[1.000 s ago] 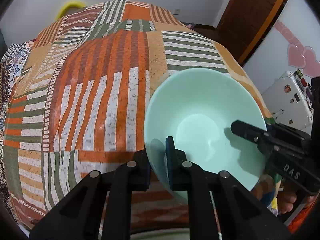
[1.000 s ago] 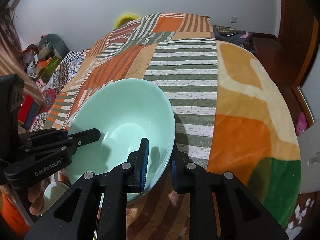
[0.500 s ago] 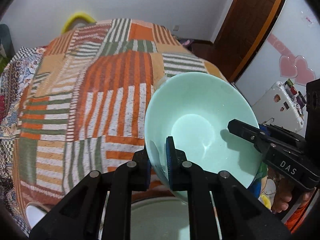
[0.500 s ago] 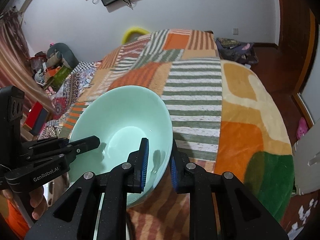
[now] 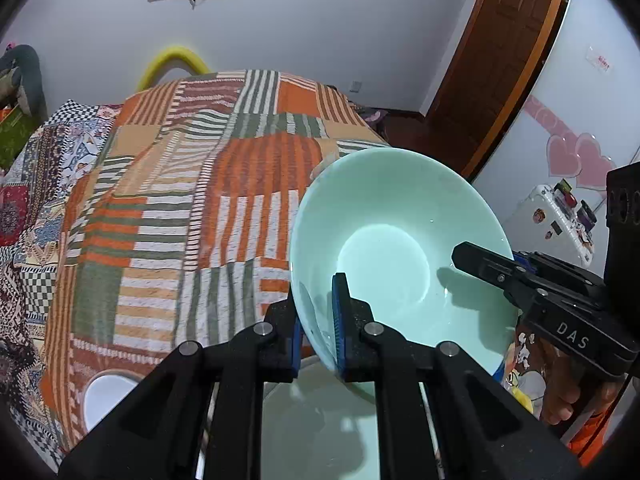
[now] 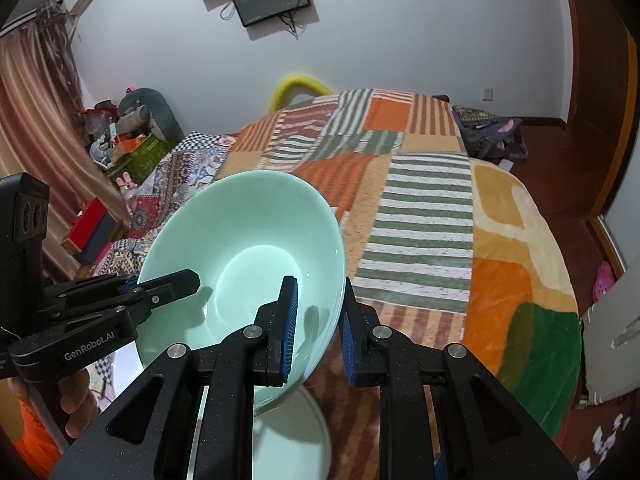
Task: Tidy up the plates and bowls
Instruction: 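Lift the small mint green bowl and carry it over the stack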
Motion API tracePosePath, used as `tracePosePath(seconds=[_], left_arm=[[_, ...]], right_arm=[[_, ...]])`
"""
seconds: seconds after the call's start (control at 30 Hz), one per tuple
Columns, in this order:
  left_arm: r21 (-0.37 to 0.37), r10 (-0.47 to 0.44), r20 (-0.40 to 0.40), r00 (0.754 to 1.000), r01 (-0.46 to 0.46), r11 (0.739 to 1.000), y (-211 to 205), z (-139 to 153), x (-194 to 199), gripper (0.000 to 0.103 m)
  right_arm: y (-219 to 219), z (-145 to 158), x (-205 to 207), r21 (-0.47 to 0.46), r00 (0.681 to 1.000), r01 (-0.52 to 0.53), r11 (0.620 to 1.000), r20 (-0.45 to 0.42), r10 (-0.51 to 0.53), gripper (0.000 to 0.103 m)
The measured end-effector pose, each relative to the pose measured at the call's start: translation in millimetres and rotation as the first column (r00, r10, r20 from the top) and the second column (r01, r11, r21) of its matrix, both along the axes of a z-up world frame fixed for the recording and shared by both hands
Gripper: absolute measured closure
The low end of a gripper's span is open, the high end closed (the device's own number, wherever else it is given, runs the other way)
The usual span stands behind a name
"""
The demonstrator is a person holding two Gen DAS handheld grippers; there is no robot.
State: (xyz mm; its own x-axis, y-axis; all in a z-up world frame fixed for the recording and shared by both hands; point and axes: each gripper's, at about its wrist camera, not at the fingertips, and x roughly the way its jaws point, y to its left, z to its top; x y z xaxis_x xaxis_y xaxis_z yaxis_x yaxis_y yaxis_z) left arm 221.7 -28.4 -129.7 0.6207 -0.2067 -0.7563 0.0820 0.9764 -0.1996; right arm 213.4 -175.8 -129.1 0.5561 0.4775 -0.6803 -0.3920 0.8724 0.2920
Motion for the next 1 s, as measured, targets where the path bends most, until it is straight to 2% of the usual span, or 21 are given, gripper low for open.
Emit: tracePosePath(seconds=[0.43,1.0], left_arm=[[-0.004,0.075,0.035,0.997,-0.075,0.997,52,19,-57,0.091],[0.008,0.225,0.001,0.974,-0.225,0.974,117,8,-117,0.091]], right_arm=[[47,10,-31,0.003,0.997,-0.074,0.997,0.031,0.073,0.085],[114,-2,-62,0.015,0.976,-0.22,0.975,0.005,0.219,0.085]])
